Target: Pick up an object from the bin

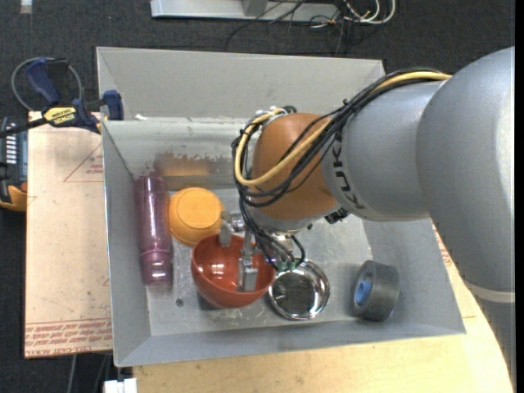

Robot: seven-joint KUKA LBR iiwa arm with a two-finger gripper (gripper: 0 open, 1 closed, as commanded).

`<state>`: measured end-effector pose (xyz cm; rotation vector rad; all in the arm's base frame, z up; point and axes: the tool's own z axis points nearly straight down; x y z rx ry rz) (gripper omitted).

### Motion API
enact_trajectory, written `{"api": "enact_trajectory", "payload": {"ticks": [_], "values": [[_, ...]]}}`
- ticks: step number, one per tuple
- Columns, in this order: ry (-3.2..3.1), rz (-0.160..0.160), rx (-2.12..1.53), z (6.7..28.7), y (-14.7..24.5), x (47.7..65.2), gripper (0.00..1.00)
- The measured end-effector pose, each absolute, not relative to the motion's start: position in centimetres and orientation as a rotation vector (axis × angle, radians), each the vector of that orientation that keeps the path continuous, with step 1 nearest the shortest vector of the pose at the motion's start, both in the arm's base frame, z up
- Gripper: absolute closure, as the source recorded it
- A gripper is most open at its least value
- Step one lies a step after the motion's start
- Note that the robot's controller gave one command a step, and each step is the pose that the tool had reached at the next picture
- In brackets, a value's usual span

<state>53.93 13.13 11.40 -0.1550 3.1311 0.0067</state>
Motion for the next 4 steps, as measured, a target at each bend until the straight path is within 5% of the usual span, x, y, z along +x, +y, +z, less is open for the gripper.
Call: {"api": "enact_trajectory", "payload": {"ticks": [1, 3, 4], "values": [[3.072, -0.028, -0.605, 7.3, 21.0, 57.2, 0.00], [3.072, -0.018, -0.598, 7.4, 20.9, 57.0, 0.00], [2.940, -0.024, -1.079, 7.0, 20.0, 52.5, 0.00]]}}
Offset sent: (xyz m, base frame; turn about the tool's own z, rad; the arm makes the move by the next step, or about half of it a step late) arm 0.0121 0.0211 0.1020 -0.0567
